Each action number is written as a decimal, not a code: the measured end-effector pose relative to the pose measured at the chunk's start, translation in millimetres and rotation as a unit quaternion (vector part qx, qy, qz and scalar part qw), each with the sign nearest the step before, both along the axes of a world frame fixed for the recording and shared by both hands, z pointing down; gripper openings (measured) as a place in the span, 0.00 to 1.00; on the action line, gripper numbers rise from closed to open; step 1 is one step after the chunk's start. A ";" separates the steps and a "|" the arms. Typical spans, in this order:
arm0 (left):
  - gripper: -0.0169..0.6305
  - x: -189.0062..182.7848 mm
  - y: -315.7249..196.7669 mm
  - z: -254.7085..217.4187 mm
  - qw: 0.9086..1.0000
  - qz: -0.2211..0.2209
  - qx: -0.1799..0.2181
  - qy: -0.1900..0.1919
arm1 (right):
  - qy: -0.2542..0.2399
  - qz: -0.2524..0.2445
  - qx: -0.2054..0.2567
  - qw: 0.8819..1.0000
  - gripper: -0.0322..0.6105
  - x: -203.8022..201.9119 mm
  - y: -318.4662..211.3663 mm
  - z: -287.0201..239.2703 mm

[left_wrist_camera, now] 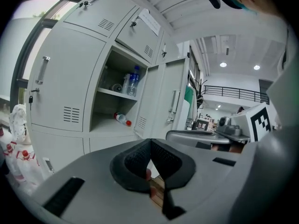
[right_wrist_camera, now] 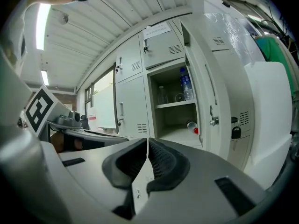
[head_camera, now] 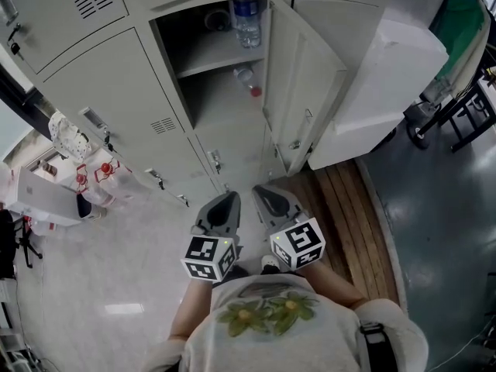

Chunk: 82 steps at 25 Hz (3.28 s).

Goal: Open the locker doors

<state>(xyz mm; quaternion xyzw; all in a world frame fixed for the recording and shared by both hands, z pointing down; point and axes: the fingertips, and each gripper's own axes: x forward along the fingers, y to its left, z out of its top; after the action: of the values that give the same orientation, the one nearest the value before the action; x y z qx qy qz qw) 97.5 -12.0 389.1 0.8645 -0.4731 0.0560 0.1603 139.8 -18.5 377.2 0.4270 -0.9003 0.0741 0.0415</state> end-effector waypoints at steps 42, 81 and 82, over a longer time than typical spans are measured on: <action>0.07 -166.4 -30.5 106.6 0.998 0.000 -0.064 0.016 | 0.047 0.017 -0.114 0.992 0.11 -171.5 -70.2 150.9; 0.07 -169.7 -88.8 189.1 0.994 -0.028 -0.109 -0.006 | 0.048 0.048 -0.163 0.984 0.26 -164.2 -204.2 296.2; 0.07 -170.2 -89.0 189.6 0.994 -0.030 -0.109 -0.005 | 0.051 0.049 -0.163 0.984 0.26 -164.1 -206.5 300.2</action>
<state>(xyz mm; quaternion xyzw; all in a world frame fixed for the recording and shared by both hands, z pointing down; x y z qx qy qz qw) -72.6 -101.0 578.7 0.8270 -0.4905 0.1073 0.2530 -24.3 -225.0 677.4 0.4610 -0.8510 0.2002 0.1524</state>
